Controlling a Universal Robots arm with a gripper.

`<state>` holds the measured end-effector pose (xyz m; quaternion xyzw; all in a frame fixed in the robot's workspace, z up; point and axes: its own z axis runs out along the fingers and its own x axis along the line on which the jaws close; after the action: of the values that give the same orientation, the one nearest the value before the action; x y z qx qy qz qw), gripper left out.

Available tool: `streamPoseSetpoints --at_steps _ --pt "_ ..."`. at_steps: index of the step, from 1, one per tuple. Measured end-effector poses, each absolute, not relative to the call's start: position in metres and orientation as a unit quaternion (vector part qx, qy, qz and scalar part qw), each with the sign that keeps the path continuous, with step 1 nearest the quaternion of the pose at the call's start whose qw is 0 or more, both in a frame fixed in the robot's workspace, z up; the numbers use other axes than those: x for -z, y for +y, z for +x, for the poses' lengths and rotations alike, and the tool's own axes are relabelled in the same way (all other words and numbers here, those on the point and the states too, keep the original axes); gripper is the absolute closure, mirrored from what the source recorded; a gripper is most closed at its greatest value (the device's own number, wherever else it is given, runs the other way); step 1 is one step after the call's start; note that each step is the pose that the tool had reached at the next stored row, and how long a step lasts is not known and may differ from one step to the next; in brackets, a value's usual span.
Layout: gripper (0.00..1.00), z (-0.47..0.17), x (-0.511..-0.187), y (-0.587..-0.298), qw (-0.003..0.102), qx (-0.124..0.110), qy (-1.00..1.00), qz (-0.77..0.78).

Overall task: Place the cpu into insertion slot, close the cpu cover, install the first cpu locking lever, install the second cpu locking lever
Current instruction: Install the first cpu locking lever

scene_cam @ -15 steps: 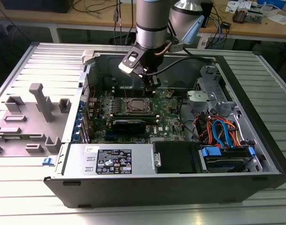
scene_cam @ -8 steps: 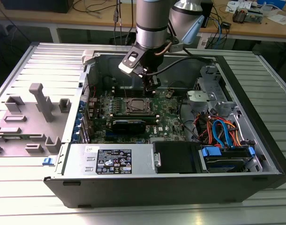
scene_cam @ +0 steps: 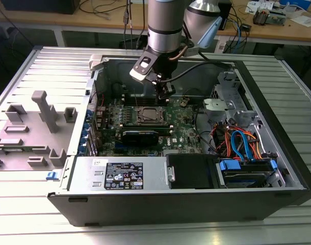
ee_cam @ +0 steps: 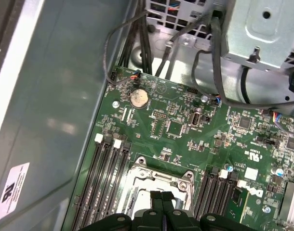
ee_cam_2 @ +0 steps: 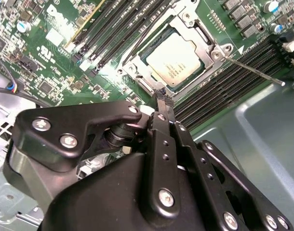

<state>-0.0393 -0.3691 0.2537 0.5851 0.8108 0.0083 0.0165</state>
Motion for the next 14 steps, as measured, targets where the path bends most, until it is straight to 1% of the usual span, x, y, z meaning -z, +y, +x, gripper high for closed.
streamPoseSetpoints --at_steps 7,14 --pt "0.89 -0.0408 -0.2538 -0.3692 0.016 -0.009 0.84 0.542" --pt "0.89 -0.0409 -0.2538 -0.3692 0.016 -0.009 0.842 0.539"
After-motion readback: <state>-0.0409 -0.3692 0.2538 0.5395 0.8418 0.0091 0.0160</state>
